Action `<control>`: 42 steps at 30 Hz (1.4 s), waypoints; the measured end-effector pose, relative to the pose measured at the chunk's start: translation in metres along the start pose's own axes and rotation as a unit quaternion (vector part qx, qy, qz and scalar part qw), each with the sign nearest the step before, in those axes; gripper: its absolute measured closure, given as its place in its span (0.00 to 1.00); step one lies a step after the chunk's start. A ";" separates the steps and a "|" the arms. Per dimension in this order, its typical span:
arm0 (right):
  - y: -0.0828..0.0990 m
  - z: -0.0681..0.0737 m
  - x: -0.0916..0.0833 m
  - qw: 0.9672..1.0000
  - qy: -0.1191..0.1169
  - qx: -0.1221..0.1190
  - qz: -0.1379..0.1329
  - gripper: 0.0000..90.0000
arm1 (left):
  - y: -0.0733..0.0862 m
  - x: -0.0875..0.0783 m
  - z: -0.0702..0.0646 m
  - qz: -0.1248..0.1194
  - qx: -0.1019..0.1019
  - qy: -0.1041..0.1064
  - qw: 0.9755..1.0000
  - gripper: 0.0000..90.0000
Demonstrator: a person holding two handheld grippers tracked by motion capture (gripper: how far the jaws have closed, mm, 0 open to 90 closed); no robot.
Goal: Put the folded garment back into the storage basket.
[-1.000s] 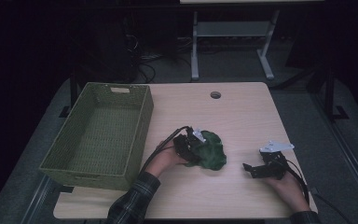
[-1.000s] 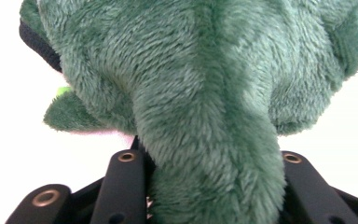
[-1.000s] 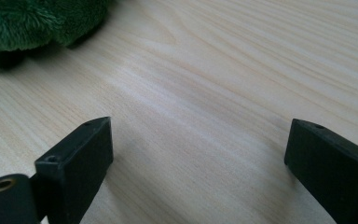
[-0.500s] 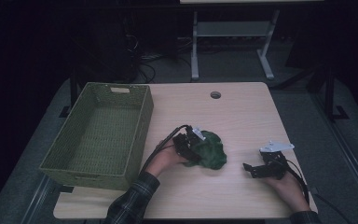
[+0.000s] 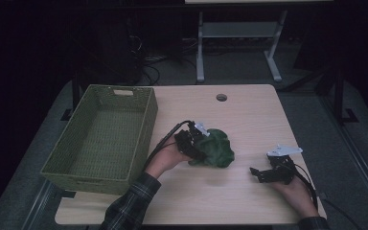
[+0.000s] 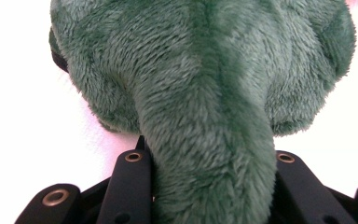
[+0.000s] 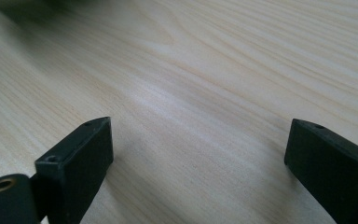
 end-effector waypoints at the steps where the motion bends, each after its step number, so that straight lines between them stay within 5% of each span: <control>1: 0.000 0.000 0.000 1.000 0.000 0.000 0.000 0.08 | -0.001 -0.004 0.000 0.000 0.000 -0.002 1.000 0.72; 21: 0.000 0.000 0.000 1.000 0.000 0.002 0.001 0.08 | -0.012 -0.059 0.004 -0.014 -0.001 -0.024 1.000 0.71; 42: 0.000 -0.001 0.002 1.000 0.008 0.006 0.005 0.01 | 0.018 -0.124 0.022 -0.024 -0.035 -0.076 0.996 0.71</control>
Point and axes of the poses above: each handheld gripper's, and its own axes: x roughly forward along the jaws, y roughly out of its underside, z roughly to its left, the point moved 4 cm from there along x, roughly forward along the jaws, and after that the axes turned 5 degrees about x, right-handed, at the moved point
